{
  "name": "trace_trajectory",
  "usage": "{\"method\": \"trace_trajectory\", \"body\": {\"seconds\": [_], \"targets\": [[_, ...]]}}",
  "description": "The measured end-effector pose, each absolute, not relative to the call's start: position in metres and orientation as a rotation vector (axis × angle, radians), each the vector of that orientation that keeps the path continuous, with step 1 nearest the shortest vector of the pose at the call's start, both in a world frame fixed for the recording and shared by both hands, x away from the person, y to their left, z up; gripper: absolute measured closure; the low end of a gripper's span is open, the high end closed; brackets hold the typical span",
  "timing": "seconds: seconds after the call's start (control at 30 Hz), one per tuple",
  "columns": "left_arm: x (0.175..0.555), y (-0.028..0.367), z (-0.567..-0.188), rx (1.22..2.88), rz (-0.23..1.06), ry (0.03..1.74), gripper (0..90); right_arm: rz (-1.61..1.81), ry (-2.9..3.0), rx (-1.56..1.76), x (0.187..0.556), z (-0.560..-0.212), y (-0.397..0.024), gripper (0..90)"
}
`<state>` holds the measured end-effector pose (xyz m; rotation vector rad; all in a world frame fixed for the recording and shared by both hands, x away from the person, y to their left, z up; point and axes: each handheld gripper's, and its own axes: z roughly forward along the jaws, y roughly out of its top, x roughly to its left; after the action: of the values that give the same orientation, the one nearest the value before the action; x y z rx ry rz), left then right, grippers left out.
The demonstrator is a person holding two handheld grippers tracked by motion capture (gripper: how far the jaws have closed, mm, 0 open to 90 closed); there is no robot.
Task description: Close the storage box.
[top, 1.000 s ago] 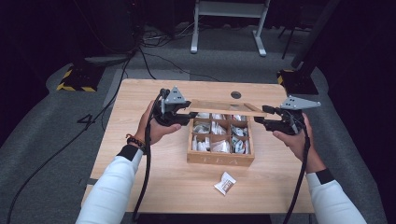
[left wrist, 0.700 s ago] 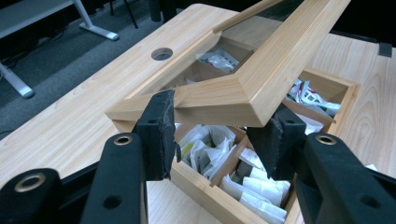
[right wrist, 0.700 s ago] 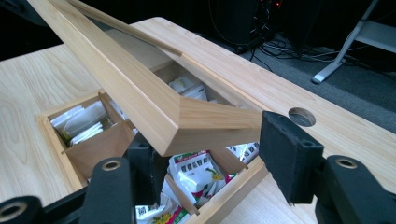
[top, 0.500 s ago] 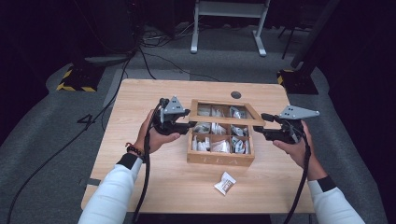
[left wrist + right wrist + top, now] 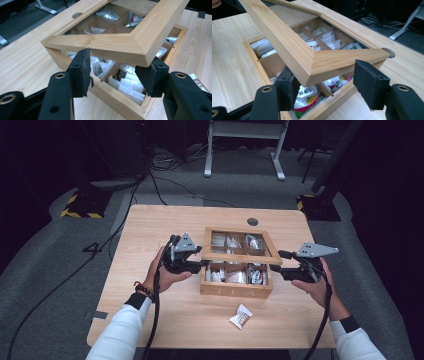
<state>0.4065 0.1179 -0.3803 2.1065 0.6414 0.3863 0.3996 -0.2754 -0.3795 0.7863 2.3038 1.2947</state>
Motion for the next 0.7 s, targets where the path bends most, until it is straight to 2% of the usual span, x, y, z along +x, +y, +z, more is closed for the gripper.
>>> {"method": "trace_trajectory", "body": {"seconds": [0.13, 0.37, 0.7], "targets": [[0.4, 0.115, -0.387, 2.123, 0.411, 0.651, 46.3, 1.284, 2.336, 0.779, 0.397, -0.385, -0.277, 38.8], [0.396, 0.116, -0.4, 2.132, 0.374, 0.636, 43.7, 1.284, 2.368, 0.803, 0.391, -0.399, -0.278, 39.0], [0.397, 0.12, -0.419, 2.128, 0.261, 0.64, 39.2, 1.262, 2.414, 0.814, 0.385, -0.412, -0.277, 36.9]]}}
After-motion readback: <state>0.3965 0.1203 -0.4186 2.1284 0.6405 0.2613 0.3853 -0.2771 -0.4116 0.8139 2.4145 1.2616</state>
